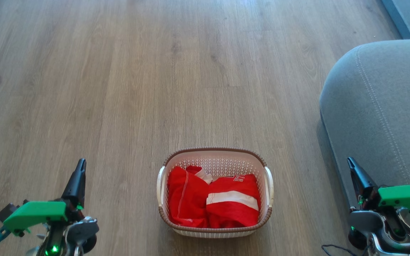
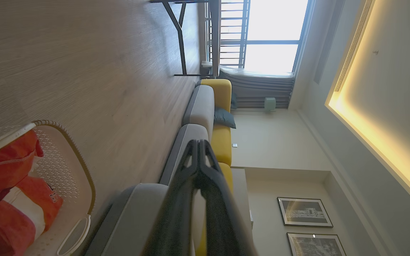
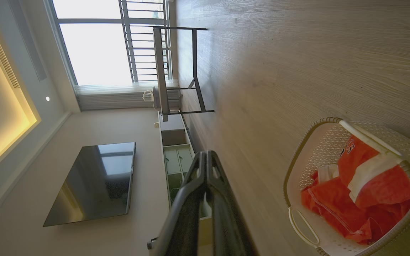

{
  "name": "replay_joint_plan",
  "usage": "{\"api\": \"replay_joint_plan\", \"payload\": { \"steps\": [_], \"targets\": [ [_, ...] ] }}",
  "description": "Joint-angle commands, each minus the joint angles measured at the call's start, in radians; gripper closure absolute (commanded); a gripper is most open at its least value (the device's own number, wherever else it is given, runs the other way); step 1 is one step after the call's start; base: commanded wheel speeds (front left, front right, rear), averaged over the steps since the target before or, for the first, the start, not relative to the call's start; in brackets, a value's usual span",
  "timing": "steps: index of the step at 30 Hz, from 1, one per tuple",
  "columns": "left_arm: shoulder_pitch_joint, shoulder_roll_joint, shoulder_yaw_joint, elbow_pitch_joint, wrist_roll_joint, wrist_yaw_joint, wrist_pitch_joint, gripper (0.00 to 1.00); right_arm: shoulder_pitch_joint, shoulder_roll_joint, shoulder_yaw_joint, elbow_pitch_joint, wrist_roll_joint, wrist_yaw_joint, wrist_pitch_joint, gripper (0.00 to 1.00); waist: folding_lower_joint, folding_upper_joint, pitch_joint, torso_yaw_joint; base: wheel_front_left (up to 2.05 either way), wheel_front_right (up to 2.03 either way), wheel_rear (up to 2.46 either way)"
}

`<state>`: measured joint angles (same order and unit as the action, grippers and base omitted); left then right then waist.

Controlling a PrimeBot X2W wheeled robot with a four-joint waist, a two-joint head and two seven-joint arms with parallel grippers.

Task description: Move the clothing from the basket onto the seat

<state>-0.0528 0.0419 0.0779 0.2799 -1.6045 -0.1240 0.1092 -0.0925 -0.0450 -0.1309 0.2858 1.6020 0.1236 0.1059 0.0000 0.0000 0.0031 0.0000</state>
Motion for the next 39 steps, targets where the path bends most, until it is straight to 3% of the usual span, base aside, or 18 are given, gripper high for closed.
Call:
{"api": "replay_joint_plan", "payload": {
  "steps": [1, 39],
  "targets": [
    [-0.055, 0.008, 0.035, -0.035, -0.005, -0.007, 0.004, 1.00, -0.015, -0.005, 0.018, -0.041, 0.007, 0.007, 0.007, 1.00, 0.0000, 0.0000, 0.000, 0.000, 0.00, 0.00, 0.00],
    [-0.055, 0.008, 0.035, -0.035, -0.005, -0.007, 0.004, 1.00, -0.015, -0.005, 0.018, -0.041, 0.007, 0.007, 0.007, 1.00, 0.0000, 0.0000, 0.000, 0.000, 0.00, 0.00, 0.00]
  ]
}}
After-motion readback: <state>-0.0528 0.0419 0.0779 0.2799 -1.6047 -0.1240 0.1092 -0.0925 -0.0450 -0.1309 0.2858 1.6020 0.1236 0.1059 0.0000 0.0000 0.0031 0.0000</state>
